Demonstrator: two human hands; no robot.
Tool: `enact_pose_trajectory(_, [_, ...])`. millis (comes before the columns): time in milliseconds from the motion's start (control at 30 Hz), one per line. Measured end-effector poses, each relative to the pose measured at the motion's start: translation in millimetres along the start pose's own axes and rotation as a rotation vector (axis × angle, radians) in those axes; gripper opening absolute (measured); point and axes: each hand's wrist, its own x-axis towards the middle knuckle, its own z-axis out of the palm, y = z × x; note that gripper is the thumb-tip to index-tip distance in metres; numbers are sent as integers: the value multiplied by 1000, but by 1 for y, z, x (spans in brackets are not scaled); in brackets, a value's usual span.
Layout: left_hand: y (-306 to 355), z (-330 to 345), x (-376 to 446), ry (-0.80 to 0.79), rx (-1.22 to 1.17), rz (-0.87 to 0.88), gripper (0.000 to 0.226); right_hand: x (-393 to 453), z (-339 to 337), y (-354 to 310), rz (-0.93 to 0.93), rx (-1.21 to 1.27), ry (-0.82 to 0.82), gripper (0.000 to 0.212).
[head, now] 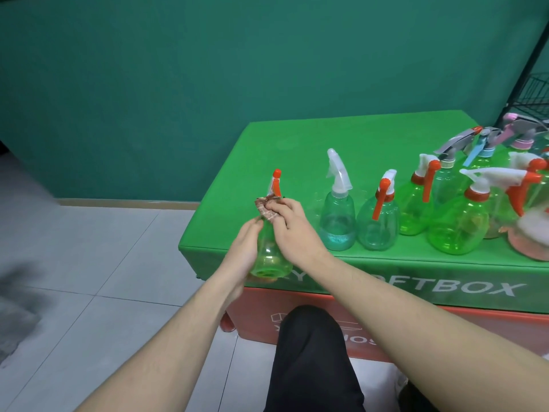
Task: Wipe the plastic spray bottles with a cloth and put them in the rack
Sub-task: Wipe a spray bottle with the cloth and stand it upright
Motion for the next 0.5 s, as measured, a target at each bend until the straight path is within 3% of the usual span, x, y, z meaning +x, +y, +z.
enact_pose_trajectory(233, [-1,10,-11,-100,-353,-175,43,10,-4,-8,71,69,2,42])
enact_pose_trajectory(367, [1,17,-14,-76,-312,-113,31,10,-8,-2,93,94,1,44])
enact_pose_trajectory(500, [2,18,-18,-67,-283,-110,35,1,-8,-1,80,128,-2,39])
